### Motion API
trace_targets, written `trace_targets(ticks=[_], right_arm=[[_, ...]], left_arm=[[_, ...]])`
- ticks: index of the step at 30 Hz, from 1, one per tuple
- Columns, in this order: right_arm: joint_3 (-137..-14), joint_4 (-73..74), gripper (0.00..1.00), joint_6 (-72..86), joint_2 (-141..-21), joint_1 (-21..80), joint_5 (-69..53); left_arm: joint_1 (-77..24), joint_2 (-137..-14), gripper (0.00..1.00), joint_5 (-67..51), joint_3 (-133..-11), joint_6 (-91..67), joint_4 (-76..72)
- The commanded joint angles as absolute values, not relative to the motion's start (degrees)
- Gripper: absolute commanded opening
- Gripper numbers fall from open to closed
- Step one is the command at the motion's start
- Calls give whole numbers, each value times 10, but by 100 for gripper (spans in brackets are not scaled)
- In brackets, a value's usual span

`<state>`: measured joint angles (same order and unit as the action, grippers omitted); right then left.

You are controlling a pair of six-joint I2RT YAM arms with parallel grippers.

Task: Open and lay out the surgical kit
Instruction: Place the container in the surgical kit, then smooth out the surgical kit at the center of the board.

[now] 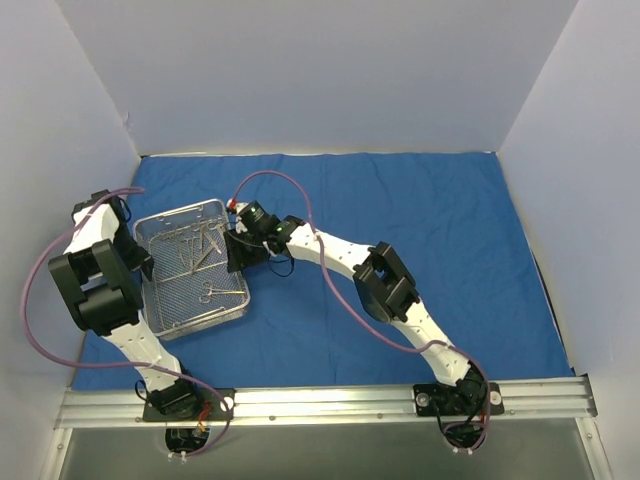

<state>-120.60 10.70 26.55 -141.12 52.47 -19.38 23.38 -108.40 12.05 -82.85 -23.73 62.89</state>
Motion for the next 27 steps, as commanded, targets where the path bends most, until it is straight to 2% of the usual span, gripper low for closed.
trace_targets(ticks=[1, 6, 8, 10, 15, 18, 19, 21, 22, 23, 24, 25, 26, 27], right_arm=[[-1194, 170, 46, 251, -1376, 544, -262], [-1193, 183, 61, 243, -1346, 510, -250], [-1194, 187, 65, 241, -1326, 497, -243], [-1193, 192, 73, 235, -1311, 473, -235], [-1203, 242, 77, 220, -1266, 391, -206], [-1180, 253, 66, 214, -1238, 343, -197], [-1170, 251, 56, 214, -1231, 310, -200], [-1147, 234, 47, 214, -1211, 278, -222], [-1130, 230, 38, 214, -1205, 253, -228], [-1122, 229, 33, 207, -1198, 242, -230], [-1118, 228, 25, 203, -1195, 231, -241], [-1107, 227, 21, 199, -1194, 221, -248], [-1099, 222, 17, 194, -1190, 203, -257], [-1091, 217, 13, 193, -1189, 193, -268]], left_arm=[[237, -1035, 56, 142, -862, -259, 605], [218, -986, 69, 146, -882, -272, 633], [208, -969, 70, 143, -898, -278, 642], [181, -962, 71, 149, -930, -287, 659], [97, -951, 71, 140, -1000, -294, 666], [47, -947, 69, 112, -1040, -279, 644], [37, -947, 67, 86, -1046, -274, 633], [9, -948, 62, 59, -1054, -263, 593], [6, -950, 59, 46, -1056, -262, 581], [-25, -954, 49, 26, -1057, -262, 560], [-33, -967, 44, 9, -1060, -258, 548], [-39, -975, 40, -11, -1062, -256, 537], [-52, -986, 30, -54, -1064, -256, 523], [-58, -1009, 25, -75, -1070, -253, 515]])
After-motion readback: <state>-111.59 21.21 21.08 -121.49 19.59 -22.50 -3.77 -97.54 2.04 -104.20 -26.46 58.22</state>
